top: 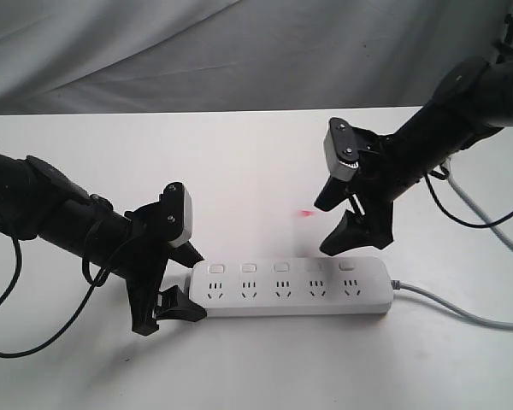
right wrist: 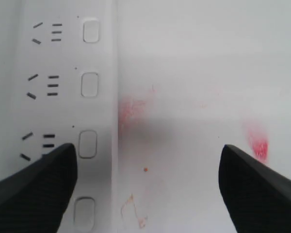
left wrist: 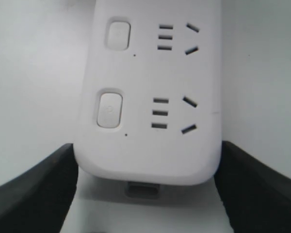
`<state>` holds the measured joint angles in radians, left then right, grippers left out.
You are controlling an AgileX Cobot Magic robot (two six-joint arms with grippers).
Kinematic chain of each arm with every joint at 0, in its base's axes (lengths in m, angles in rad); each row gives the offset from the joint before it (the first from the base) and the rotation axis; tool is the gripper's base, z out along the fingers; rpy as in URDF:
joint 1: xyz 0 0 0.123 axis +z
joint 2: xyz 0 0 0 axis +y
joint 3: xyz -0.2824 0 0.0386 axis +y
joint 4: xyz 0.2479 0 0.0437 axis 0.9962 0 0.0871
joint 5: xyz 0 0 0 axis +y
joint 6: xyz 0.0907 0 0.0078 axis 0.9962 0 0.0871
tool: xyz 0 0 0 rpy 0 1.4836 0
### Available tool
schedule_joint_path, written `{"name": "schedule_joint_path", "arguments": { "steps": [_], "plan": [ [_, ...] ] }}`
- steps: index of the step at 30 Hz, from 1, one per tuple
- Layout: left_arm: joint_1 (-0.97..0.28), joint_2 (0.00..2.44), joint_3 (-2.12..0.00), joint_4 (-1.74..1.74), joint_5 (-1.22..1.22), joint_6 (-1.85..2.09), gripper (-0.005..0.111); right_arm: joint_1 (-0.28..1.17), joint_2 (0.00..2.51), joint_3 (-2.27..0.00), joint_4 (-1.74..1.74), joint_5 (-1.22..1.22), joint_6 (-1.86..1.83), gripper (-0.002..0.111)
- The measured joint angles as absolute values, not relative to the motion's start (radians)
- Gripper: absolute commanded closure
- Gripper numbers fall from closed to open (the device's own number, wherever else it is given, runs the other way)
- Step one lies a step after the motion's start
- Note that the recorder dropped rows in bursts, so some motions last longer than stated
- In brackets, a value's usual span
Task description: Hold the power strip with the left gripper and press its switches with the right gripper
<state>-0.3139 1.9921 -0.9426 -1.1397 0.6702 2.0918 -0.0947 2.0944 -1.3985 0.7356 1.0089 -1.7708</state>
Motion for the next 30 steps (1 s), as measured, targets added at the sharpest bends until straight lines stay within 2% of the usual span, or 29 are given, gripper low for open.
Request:
{"name": "schedule_joint_path", "arguments": {
  "steps": [8, 30],
  "plan": [
    [-0.314, 1.992, -0.943, -1.140, 0.670, 2.092, 0.107, -0.139, 2.094, -1.360, 0.749, 1.005, -1.827, 0.034],
    [-0.314, 1.992, -0.943, -1.140, 0.670, 2.092, 0.107, -0.140, 2.134, -1.352, 0.770, 0.963, -1.852, 0.034]
  ]
}}
